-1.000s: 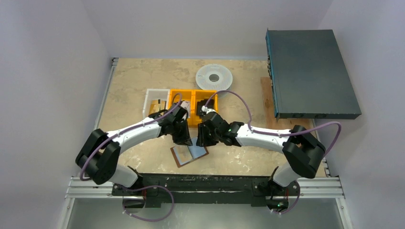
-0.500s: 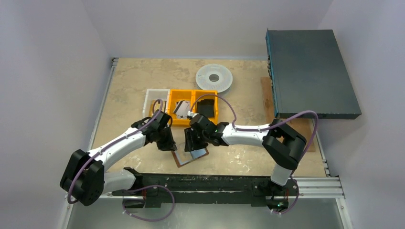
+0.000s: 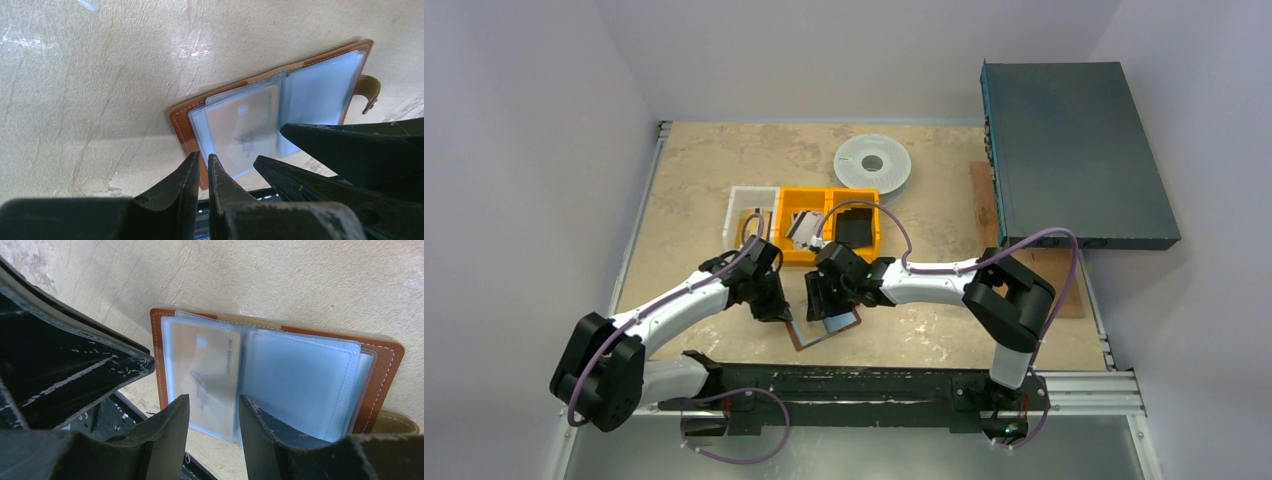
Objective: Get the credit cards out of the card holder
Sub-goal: Remove the credit card from the card holder.
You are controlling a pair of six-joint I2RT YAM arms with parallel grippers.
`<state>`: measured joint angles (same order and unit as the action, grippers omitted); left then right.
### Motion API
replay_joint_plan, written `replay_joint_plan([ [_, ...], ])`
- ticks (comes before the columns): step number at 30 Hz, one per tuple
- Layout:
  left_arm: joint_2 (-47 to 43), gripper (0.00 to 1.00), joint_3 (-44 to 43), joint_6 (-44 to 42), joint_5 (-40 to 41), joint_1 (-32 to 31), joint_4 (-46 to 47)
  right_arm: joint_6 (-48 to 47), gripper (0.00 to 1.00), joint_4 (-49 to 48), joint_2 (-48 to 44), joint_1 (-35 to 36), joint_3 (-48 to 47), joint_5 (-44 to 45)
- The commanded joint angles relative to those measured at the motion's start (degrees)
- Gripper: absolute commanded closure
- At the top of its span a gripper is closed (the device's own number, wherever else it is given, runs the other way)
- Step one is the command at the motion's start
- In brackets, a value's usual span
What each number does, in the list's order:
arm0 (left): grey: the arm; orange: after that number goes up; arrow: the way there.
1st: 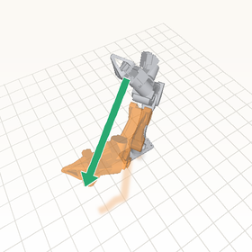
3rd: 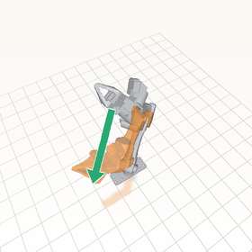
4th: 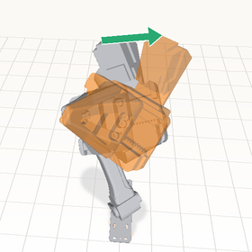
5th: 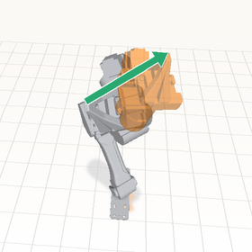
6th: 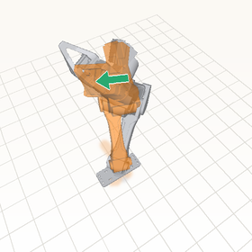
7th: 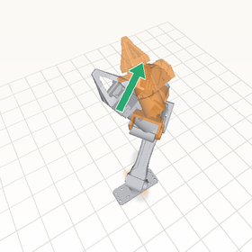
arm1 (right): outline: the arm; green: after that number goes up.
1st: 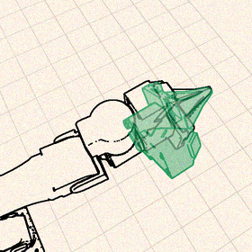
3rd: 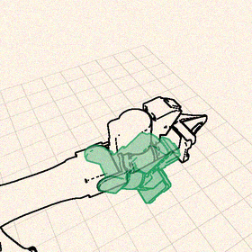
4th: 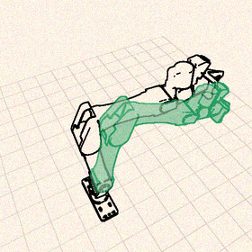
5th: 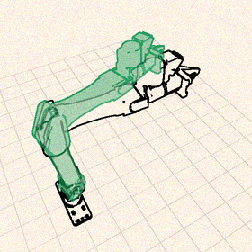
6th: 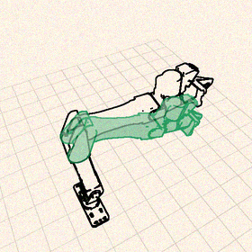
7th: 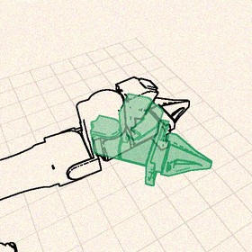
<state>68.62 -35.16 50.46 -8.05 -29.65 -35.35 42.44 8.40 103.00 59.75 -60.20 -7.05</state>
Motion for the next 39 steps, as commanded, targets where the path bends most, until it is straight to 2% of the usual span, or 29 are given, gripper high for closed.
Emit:
replay_joint_plan([
  [1, 1.78, 0.89, 0.61, 0.0, -1.47, 0.34, 3.33, 0.68, 0.58, 0.17, 0.26, 0.33, -0.74, -0.73],
  [12, 9.08, 0.91, -2.03, -1.1, -3.05, 0.33, 6.79, 1.57, 0.58, -0.06, 1.4, 1.06, 0.09, -3.93],
  [19, 9.87, 0.91, -3.58, -1.64, -3.37, 0.34, 6.64, 2.29, 0.58, 0.09, 2.12, 1.23, 0.28, -3.44],
  [21, 9.74, 0.91, -3.6, -1.88, -3.58, 0.3, 6.73, 2.67, 0.61, 0.55, 2.84, 1.25, 0.18, -3.58],
  [28, 8.96, 0.91, -3.6, -2.89, -3.96, 0.32, 6.46, 4.25, 0.84, 0.64, 4.79, 0.5, 1.34, -3.43],
  [32, 8.22, 0.91, -3.52, -3.38, -4.02, 0.44, 5.78, 5.28, 0.91, -2.2, 4.35, -1.37, 4.54, -5.05],
  [39, 5.1, 0.9, -3.0, -3.71, -4.32, 0.51, 3.91, 7.4, 0.97, -7.93, 4.69, -3.68, 9.24, -8.86],
])
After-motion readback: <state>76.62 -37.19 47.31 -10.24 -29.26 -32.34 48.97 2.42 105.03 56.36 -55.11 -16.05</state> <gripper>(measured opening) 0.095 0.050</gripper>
